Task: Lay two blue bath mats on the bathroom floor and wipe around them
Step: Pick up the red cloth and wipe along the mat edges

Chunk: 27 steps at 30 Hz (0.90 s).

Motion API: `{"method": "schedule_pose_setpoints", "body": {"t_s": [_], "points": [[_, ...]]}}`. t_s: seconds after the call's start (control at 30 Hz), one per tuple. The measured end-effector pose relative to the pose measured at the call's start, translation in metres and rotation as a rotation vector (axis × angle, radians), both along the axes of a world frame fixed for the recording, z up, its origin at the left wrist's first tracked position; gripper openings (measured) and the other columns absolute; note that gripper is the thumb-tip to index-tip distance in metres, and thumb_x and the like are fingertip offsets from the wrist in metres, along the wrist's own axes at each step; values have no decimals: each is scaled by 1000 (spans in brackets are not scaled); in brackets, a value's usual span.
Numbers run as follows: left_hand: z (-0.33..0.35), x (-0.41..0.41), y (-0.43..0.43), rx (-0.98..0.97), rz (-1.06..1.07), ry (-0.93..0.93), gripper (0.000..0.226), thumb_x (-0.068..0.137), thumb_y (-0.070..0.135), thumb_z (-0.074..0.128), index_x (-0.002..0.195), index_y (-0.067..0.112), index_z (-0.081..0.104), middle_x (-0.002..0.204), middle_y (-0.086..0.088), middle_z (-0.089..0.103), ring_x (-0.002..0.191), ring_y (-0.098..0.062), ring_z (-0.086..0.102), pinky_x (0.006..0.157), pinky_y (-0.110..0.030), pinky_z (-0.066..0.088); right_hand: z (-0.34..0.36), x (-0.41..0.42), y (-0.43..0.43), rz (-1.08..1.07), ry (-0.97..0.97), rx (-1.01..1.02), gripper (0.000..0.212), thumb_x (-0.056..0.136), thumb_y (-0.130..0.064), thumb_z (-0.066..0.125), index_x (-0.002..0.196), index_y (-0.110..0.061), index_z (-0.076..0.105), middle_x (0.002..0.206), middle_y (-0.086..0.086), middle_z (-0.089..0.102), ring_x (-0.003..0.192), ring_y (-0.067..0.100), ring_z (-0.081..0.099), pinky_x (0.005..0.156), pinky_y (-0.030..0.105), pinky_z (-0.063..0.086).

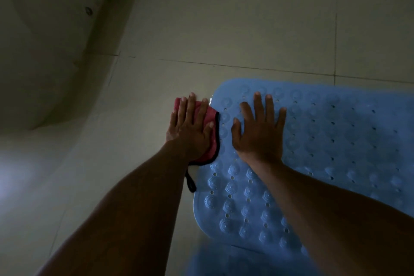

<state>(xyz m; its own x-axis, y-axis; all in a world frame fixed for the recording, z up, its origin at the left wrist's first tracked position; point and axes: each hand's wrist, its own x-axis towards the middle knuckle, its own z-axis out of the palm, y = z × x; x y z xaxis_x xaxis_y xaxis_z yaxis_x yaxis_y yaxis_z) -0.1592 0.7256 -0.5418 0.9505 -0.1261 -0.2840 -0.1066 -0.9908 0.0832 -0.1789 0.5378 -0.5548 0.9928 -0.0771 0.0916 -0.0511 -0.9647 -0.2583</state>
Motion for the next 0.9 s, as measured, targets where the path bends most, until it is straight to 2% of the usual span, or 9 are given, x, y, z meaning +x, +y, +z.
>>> {"method": "schedule_pose_setpoints", "body": {"t_s": [0.13, 0.37, 0.53, 0.63, 0.9], "points": [[-2, 3, 0, -60, -7, -19, 78, 92, 63, -6, 162, 30, -6, 170, -5, -17, 156, -25, -16, 126, -46, -4, -1, 0, -1, -4, -18, -4, 48, 98, -43, 41, 140, -22, 52, 162, 11, 31, 153, 35, 18, 119, 62, 12], [-5, 45, -5, -95, -132, -152, 69, 102, 54, 17, 163, 23, 19, 170, -13, 8, 157, -31, 1, 127, -48, 4, -1, 0, -1, -23, 5, -41, 46, 98, -44, 44, 138, -23, 53, 163, 10, 30, 153, 32, 17, 119, 61, 15], [4, 43, -3, -85, -161, -125, 68, 102, 49, 23, 163, 20, 17, 170, -16, 4, 157, -33, -6, 127, -50, 4, -1, 1, -1, -23, 23, -48, 48, 97, -46, 46, 137, -22, 55, 162, 11, 30, 153, 33, 17, 120, 61, 15], [8, 45, -4, -124, -154, -119, 69, 100, 46, 31, 162, 16, 23, 169, -17, 9, 157, -34, 0, 127, -51, 6, 0, 1, 0, -24, -5, -48, 48, 95, -45, 50, 135, -20, 60, 161, 12, 33, 152, 33, 21, 119, 62, 18], [4, 48, -4, -119, -180, -44, 71, 100, 48, 29, 163, 16, 16, 170, -16, 4, 157, -34, -3, 126, -54, 5, 5, 3, -1, -32, 37, -58, 49, 93, -44, 56, 136, -19, 59, 161, 12, 32, 152, 32, 21, 119, 61, 19]]}}
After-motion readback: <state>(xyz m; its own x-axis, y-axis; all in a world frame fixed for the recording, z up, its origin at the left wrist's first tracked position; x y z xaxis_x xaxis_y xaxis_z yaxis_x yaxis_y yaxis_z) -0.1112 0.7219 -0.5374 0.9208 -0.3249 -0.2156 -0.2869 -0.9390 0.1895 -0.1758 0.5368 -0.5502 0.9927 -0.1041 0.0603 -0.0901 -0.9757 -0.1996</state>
